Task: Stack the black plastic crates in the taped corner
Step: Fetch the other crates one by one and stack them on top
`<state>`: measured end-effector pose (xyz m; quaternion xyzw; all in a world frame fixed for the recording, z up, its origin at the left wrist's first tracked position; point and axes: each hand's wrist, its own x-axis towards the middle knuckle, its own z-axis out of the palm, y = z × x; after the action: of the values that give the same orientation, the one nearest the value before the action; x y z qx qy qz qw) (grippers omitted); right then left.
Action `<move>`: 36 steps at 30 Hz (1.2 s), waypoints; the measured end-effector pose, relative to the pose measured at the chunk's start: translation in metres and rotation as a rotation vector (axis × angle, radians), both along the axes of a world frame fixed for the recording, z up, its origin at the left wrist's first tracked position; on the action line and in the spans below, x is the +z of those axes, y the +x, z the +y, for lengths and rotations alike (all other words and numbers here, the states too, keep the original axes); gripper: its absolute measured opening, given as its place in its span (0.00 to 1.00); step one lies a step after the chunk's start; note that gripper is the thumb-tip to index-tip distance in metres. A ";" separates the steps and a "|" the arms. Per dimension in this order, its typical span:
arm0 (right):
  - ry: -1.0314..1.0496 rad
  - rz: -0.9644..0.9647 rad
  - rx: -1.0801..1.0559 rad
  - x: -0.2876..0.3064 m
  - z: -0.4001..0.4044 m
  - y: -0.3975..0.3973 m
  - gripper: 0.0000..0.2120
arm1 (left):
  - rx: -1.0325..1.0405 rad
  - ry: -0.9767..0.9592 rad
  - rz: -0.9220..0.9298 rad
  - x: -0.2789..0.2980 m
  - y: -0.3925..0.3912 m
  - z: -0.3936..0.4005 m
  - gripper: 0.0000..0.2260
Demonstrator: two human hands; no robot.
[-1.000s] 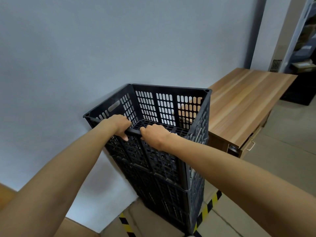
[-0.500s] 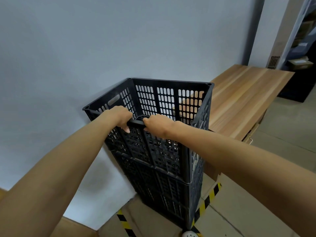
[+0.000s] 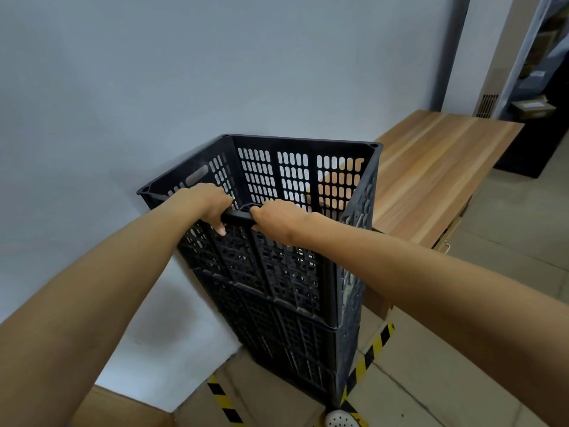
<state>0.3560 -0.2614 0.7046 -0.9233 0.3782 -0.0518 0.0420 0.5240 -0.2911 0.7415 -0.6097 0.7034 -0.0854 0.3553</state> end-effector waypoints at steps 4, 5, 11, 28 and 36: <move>-0.037 0.018 0.030 -0.010 0.020 0.008 0.12 | 0.000 0.004 -0.009 -0.006 0.009 0.022 0.23; -0.044 0.020 0.029 -0.013 0.023 0.008 0.11 | -0.002 -0.006 -0.007 -0.009 0.011 0.026 0.23; -0.071 0.018 0.033 -0.017 0.031 0.007 0.11 | -0.002 -0.040 -0.008 -0.016 0.013 0.035 0.24; 0.036 -0.006 -0.001 -0.019 0.027 0.002 0.15 | 0.181 0.082 -0.012 -0.008 -0.004 0.032 0.23; 0.677 0.101 0.247 0.003 -0.009 -0.056 0.37 | 0.135 0.107 -0.081 -0.015 -0.010 0.029 0.18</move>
<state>0.2999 -0.2701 0.7077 -0.8973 0.2609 0.1275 0.3326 0.5143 -0.2624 0.7266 -0.6320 0.6493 -0.0479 0.4204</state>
